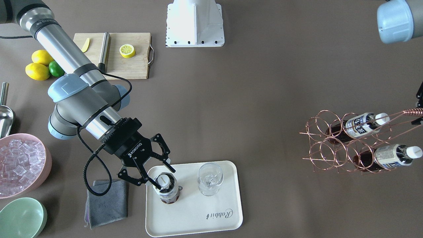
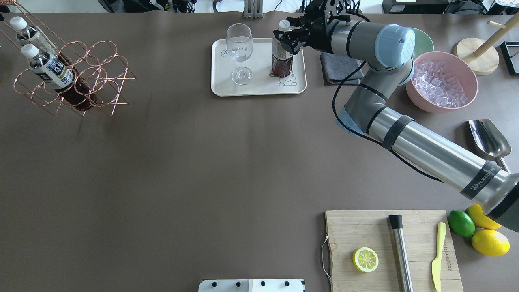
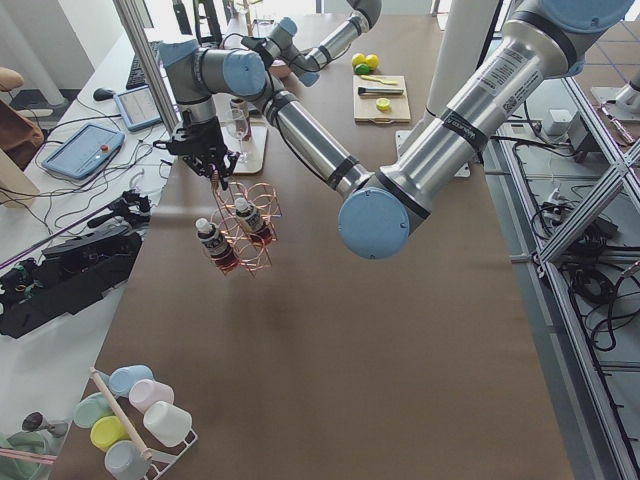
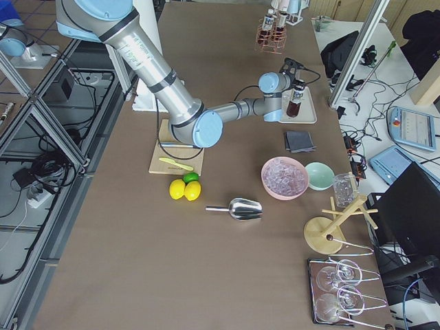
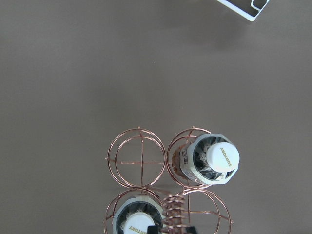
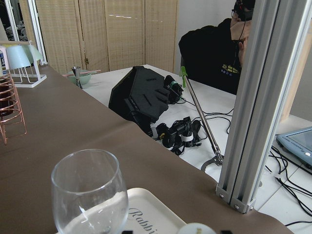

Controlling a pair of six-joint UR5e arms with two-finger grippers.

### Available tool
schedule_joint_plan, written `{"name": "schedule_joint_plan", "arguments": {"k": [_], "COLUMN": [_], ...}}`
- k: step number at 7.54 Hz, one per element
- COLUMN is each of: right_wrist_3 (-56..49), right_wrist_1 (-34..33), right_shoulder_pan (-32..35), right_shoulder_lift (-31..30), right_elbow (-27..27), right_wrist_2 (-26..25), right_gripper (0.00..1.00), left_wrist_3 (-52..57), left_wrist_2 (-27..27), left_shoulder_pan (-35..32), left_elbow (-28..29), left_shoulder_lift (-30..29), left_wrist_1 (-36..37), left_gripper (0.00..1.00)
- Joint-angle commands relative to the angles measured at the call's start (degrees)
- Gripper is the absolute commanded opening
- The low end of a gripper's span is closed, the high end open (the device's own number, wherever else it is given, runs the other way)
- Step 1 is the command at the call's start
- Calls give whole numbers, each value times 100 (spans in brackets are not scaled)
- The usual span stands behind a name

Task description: Take tea from basket to plate

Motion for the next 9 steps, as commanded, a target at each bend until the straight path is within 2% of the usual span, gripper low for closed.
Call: {"name": "schedule_joint_plan", "arguments": {"k": [1,4,5,6,7,9], "right_wrist_3": [3,-49,-67,-32,-23,12], "right_wrist_1": [-2,-45,-185,-439,-955,-1493], "right_shoulder_pan": [4,99,318,537,783,1066], "right_shoulder_lift": [-6,-76,-76,-94,-259,-322], "right_elbow": [27,123,133,255,613,739], "right_wrist_2": [5,276,573,1090,1643,2225], "right_gripper": [100,100,100,100,100,100], "left_wrist_3": [122,96,122,123,140,149], "left_wrist_2": [404,505,505,592,627,619], "left_shoulder_pan": [-125,-458,-494,-503,-546,-625], "left_elbow": [1096,1862,1977,1987,1987,1970], "left_shoulder_lift": [-162,-173,-173,-173,-138,-24], "left_wrist_1": [-927,-1840,-1964,-1966,-1974,-2053], "left_gripper": [0,0,0,0,0,0]}}
